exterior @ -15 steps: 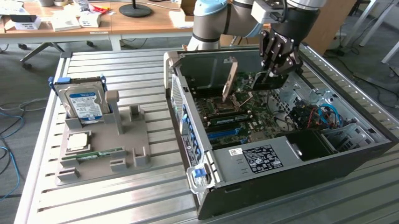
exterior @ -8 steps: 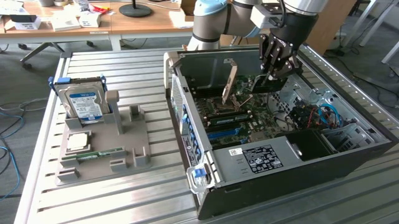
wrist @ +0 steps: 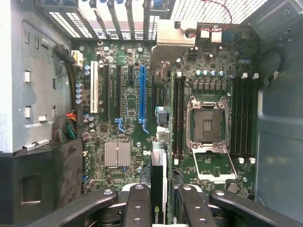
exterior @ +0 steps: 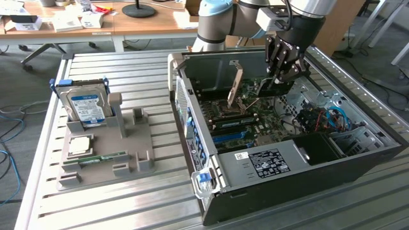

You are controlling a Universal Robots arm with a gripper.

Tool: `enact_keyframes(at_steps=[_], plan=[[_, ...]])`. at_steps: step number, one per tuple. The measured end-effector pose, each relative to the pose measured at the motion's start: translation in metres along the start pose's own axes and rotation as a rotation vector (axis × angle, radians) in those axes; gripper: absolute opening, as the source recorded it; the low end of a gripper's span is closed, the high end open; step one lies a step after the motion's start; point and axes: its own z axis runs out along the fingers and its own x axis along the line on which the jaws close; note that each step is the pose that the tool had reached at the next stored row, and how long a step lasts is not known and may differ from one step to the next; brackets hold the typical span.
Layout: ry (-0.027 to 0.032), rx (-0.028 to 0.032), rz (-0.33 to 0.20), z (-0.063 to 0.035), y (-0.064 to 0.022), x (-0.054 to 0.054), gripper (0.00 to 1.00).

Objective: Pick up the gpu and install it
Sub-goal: 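Insert the gpu into the slot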

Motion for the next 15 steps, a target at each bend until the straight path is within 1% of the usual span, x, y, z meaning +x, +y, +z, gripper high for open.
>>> enact_keyframes(at_steps=[7, 15], plan=[[-0.0005, 0.0001, 0.0, 0.0007, 0.0, 0.0, 0.27], [0.0, 0.0, 0.0, 0.0117, 0.0002, 0.0, 0.27]])
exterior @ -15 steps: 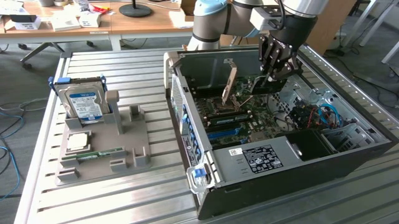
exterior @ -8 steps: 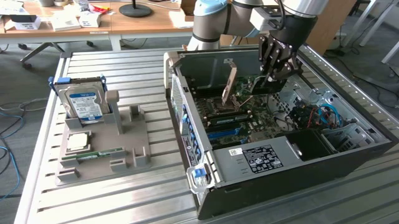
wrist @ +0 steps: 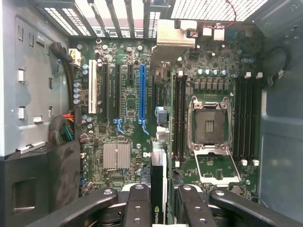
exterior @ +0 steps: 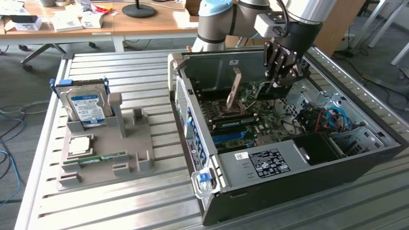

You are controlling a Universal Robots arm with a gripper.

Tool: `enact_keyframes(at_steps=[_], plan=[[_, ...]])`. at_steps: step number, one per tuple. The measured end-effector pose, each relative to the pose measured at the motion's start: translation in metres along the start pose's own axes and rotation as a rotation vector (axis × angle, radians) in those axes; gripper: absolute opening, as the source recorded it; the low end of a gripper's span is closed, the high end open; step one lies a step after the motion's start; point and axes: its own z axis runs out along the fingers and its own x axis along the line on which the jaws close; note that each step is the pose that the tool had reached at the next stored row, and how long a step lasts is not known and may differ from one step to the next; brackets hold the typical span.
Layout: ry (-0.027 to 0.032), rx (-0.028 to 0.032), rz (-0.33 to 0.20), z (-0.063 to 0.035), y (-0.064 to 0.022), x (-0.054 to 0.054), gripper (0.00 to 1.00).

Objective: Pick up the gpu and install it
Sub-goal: 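Insert the gpu into the slot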

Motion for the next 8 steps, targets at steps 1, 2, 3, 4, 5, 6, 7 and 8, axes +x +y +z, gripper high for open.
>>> enact_keyframes(at_steps=[1, 2, 3, 4, 5, 6, 7, 8], plan=[[0.0, -0.0001, 0.0, 0.0015, 0.0, 0.0, 0.27], [-0.0001, 0.0, 0.0, 0.0028, 0.0, 0.0001, 0.27], [-0.0002, 0.0, 0.0, 0.004, 0.0, 0.0001, 0.27], [-0.0001, 0.0, 0.0, 0.005, 0.0, 0.0002, 0.27], [0.0, 0.0, 0.0, 0.006, 0.0, 0.0002, 0.27], [-0.0001, 0.0, 0.0, 0.0068, 0.0, 0.0002, 0.27], [-0.0002, 0.0, 0.0, 0.0076, -0.0001, 0.0002, 0.27], [-0.0001, 0.0, 0.0, 0.0083, -0.0001, 0.0003, 0.27]])
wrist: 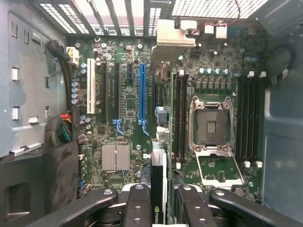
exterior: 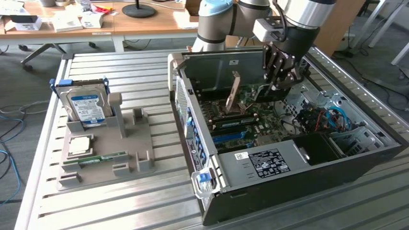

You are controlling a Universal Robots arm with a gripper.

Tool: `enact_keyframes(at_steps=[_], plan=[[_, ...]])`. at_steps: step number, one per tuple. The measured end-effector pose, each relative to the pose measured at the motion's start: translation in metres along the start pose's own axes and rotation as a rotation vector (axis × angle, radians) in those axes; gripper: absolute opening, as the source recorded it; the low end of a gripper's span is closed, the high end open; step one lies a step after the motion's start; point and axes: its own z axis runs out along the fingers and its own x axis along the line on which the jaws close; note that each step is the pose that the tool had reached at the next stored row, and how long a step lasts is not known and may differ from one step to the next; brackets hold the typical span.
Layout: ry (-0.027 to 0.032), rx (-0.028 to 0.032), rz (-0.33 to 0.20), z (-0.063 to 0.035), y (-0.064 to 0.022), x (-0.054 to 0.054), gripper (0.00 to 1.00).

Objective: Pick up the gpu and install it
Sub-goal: 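Insert the gpu into the slot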

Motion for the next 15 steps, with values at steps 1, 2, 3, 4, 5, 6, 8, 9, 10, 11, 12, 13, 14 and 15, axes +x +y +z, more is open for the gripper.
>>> enact_keyframes(at_steps=[1, 2, 3, 4, 5, 6, 8, 9, 10, 11, 12, 13, 14, 15], plan=[[0.0001, 0.0, 0.0, 0.0007, 0.0, 0.0, 0.27], [0.0, 0.0, 0.0, 0.0016, 0.0, 0.0, 0.27], [0.0001, 0.0, 0.0, 0.0024, 0.0, 0.0, 0.27], [0.0001, -0.0001, 0.0, 0.0033, 0.0, 0.0, 0.27], [0.0, 0.0, 0.0, 0.0043, 0.0, 0.0, 0.27], [0.0001, 0.0, 0.0, 0.0052, -0.0001, 0.0, 0.27], [0.0001, 0.0, 0.0, 0.007, -0.0001, 0.0, 0.27], [0.0001, 0.0, 0.0, 0.0078, -0.0001, 0.0, 0.27], [0.0001, 0.0, 0.0, 0.0084, -0.0001, 0.0, 0.27], [0.0001, -0.0001, 0.0, 0.0088, -0.0001, 0.0, 0.27], [0.0002, -0.0001, 0.0, 0.0092, -0.0001, 0.0, 0.27], [0.0, 0.0, 0.0, 0.0098, -0.0001, 0.0, 0.27], [0.0, 0.0, 0.0, 0.0103, -0.0001, 0.0, 0.27], [0.0, 0.0, 0.0, 0.0108, -0.0001, 0.0, 0.27]])
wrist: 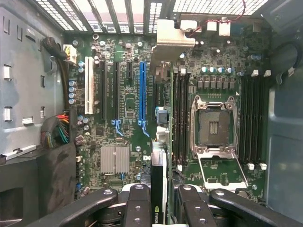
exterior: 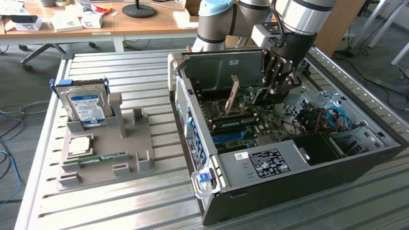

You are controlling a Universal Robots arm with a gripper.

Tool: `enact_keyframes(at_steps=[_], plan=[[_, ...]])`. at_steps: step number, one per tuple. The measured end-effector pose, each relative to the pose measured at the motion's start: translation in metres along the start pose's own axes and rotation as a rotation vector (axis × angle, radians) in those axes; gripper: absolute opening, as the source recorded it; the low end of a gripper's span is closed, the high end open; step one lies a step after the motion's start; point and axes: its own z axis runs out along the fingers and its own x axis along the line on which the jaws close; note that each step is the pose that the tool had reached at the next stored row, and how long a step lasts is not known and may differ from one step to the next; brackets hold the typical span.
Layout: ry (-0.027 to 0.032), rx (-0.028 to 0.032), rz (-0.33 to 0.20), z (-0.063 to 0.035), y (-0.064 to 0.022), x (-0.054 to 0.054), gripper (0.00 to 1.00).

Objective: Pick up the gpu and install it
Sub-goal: 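Insert the gpu into the slot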

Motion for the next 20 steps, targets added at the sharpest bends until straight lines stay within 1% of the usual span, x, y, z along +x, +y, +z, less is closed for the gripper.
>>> enact_keyframes(at_steps=[9, 20], plan=[[0.0, 0.0, 0.0, 0.0035, 0.0, 0.0, 0.27], [0.0001, 0.0, 0.0, 0.011, 0.0001, 0.0, 0.27]])
